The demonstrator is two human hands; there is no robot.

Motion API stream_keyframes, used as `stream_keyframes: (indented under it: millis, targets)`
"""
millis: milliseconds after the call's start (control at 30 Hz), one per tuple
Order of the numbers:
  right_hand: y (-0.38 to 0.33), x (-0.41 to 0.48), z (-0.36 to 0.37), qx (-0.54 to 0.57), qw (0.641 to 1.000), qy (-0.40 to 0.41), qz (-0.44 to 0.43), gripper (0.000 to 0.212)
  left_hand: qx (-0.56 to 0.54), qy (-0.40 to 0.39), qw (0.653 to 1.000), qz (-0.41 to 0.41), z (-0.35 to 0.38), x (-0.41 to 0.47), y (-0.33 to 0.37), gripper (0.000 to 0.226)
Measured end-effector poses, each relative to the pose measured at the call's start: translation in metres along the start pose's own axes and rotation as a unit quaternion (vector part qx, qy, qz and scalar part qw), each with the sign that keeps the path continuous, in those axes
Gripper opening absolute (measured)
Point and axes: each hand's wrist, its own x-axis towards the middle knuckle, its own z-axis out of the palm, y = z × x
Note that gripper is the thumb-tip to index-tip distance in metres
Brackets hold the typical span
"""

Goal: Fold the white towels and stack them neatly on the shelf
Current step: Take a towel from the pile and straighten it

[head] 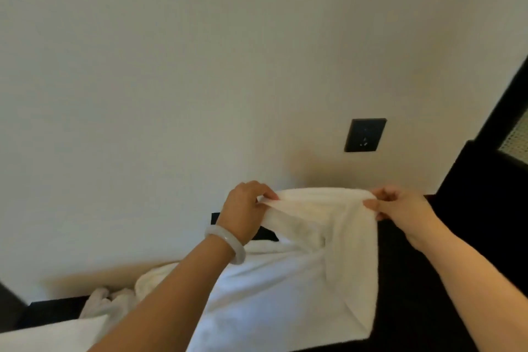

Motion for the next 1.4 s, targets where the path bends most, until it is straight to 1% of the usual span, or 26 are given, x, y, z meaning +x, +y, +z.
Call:
stream_keyframes:
  millis: [67, 167, 233, 300, 367, 400, 467, 533, 633, 700, 733, 800, 867, 900, 933, 967, 1033, 1067, 1100, 1167, 1200, 1233, 1267, 1300, 1333, 1400]
  targets:
    - [0.042, 0.017, -0.001, -0.052, 0.998, -0.022, 0.035, 0.014, -0.007, -0.037, 0.998, -0.053, 0.034, -0.010, -0.004, 0.028]
    - [0.079, 0.023, 0.008, -0.137, 0.988, -0.040, 0.063, 0.018, -0.023, -0.079, 0.989, -0.126, 0.066, -0.038, -0.011, 0.043]
    - [0.085, 0.016, 0.018, -0.216, 0.976, -0.019, -0.012, 0.029, 0.006, -0.083, 0.985, -0.151, 0.079, -0.060, -0.015, 0.051]
    - [0.084, 0.000, 0.033, -0.283, 0.945, -0.019, -0.162, 0.041, 0.099, -0.078, 0.975, -0.182, 0.090, -0.081, -0.018, 0.058]
    - [0.086, -0.013, 0.053, -0.341, 0.895, -0.090, -0.273, 0.058, 0.201, -0.092, 0.946, -0.238, 0.100, -0.102, -0.018, 0.064]
    - [0.092, -0.017, 0.062, -0.379, 0.871, -0.140, -0.280, 0.071, 0.228, -0.113, 0.931, -0.263, 0.105, -0.112, -0.018, 0.068]
    - [0.112, -0.014, 0.072, -0.437, 0.843, -0.211, -0.233, 0.088, 0.249, -0.156, 0.914, -0.280, 0.116, -0.132, -0.022, 0.072]
    - [0.129, -0.004, 0.065, -0.413, 0.868, -0.217, -0.171, 0.088, 0.267, -0.182, 0.910, -0.259, 0.127, -0.148, -0.026, 0.072]
    - [0.140, 0.007, 0.039, -0.371, 0.911, -0.153, -0.094, 0.061, 0.276, -0.186, 0.918, -0.217, 0.137, -0.154, -0.029, 0.083]
    - [0.148, 0.010, 0.020, -0.390, 0.914, -0.103, -0.043, 0.034, 0.278, -0.199, 0.919, -0.196, 0.141, -0.150, -0.027, 0.083]
    - [0.153, 0.009, 0.012, -0.409, 0.908, -0.085, -0.017, 0.029, 0.272, -0.204, 0.921, -0.188, 0.143, -0.148, -0.026, 0.082]
    - [0.160, 0.007, -0.006, -0.414, 0.905, -0.075, 0.056, 0.040, 0.271, -0.220, 0.923, -0.163, 0.148, -0.144, -0.024, 0.082]
    - [0.160, 0.008, -0.018, -0.339, 0.932, -0.049, 0.119, 0.072, 0.274, -0.245, 0.920, -0.133, 0.153, -0.142, -0.017, 0.077]
    - [0.155, 0.006, -0.021, -0.302, 0.947, -0.016, 0.103, 0.090, 0.276, -0.262, 0.917, -0.122, 0.156, -0.140, -0.013, 0.073]
    - [0.147, 0.003, -0.021, -0.296, 0.954, 0.011, 0.043, 0.104, 0.275, -0.276, 0.914, -0.117, 0.158, -0.139, -0.008, 0.071]
    - [0.137, -0.003, -0.017, -0.318, 0.946, 0.027, -0.047, 0.111, 0.271, -0.284, 0.912, -0.116, 0.161, -0.137, -0.003, 0.071]
    - [0.117, -0.011, -0.003, -0.382, 0.896, 0.004, -0.225, 0.114, 0.264, -0.291, 0.912, -0.118, 0.165, -0.135, 0.004, 0.073]
    - [0.108, -0.013, 0.006, -0.417, 0.868, -0.029, -0.267, 0.111, 0.264, -0.292, 0.912, -0.119, 0.166, -0.135, 0.006, 0.073]
    - [0.103, -0.010, 0.013, -0.452, 0.845, -0.068, -0.276, 0.103, 0.265, -0.291, 0.911, -0.122, 0.167, -0.135, 0.006, 0.072]
    - [0.095, 0.008, 0.015, -0.498, 0.823, -0.126, -0.242, 0.069, 0.273, -0.285, 0.910, -0.126, 0.167, -0.134, 0.006, 0.071]
    - [0.094, 0.021, 0.009, -0.462, 0.850, -0.129, -0.217, 0.049, 0.283, -0.287, 0.906, -0.131, 0.165, -0.134, 0.005, 0.071]
    - [0.092, 0.033, 0.001, -0.380, 0.900, -0.110, -0.183, 0.032, 0.293, -0.292, 0.901, -0.131, 0.165, -0.135, 0.003, 0.070]
    - [0.093, 0.047, -0.011, -0.280, 0.947, -0.062, -0.142, 0.022, 0.289, -0.292, 0.903, -0.128, 0.162, -0.135, 0.004, 0.071]
    - [0.091, 0.062, -0.027, -0.171, 0.981, 0.006, -0.097, 0.020, 0.280, -0.285, 0.908, -0.130, 0.162, -0.136, 0.002, 0.077]
    - [0.091, 0.077, -0.045, -0.056, 0.995, 0.075, -0.044, 0.023, 0.277, -0.279, 0.911, -0.128, 0.164, -0.136, -0.003, 0.083]
    - [0.097, 0.100, -0.080, 0.136, 0.977, 0.160, 0.040, 0.028, 0.294, -0.257, 0.913, -0.116, 0.164, -0.137, -0.006, 0.078]
